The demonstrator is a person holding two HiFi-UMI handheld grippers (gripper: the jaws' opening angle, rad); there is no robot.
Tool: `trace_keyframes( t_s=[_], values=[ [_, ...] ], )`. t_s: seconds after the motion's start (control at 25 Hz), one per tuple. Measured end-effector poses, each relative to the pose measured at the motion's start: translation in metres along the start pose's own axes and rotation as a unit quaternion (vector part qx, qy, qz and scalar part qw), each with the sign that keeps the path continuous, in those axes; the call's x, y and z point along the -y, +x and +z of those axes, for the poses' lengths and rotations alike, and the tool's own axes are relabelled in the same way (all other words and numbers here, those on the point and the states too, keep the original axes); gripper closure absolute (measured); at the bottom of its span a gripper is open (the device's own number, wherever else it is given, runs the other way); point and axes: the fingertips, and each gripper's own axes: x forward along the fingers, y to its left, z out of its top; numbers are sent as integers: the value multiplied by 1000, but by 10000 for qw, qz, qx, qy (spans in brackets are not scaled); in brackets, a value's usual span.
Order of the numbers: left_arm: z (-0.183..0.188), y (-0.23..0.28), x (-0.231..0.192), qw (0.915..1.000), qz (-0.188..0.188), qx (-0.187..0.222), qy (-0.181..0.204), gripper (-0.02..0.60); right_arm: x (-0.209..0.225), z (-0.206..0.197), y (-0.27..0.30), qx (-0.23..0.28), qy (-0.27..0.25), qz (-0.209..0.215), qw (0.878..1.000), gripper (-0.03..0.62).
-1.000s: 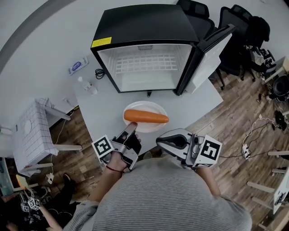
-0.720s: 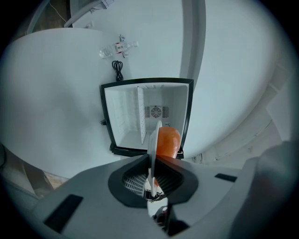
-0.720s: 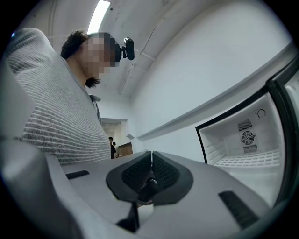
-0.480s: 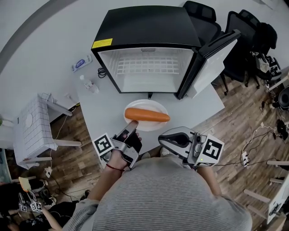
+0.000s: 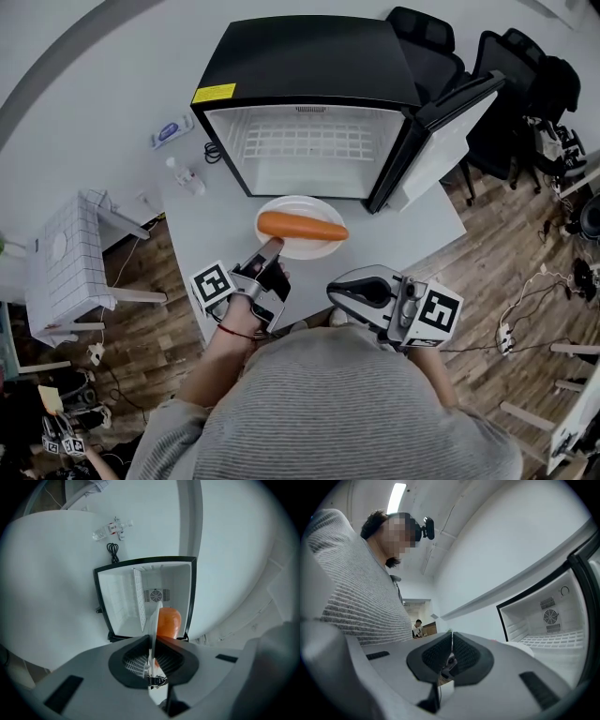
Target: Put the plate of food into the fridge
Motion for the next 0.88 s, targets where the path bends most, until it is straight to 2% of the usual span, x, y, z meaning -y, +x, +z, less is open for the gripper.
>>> trace_keyframes(
  t_s=[0.2,0.36,0.48,0.88],
  values=[
    [15,23,-3,9997,54,-86,220,549,6,2,-6,11,-8,-14,10000,579],
    [20,41,-13,9996,130,-153,181,549,11,0,-11,-14,4,-71,10000,580],
    [24,52,-25,9990,267,-188,299,549,15,-1,-17,-38,26,-132,9999,579],
    [40,89,-30,9991,326,-77,251,548,26,-3,-20,-113,79,-173,9998,579]
  ],
)
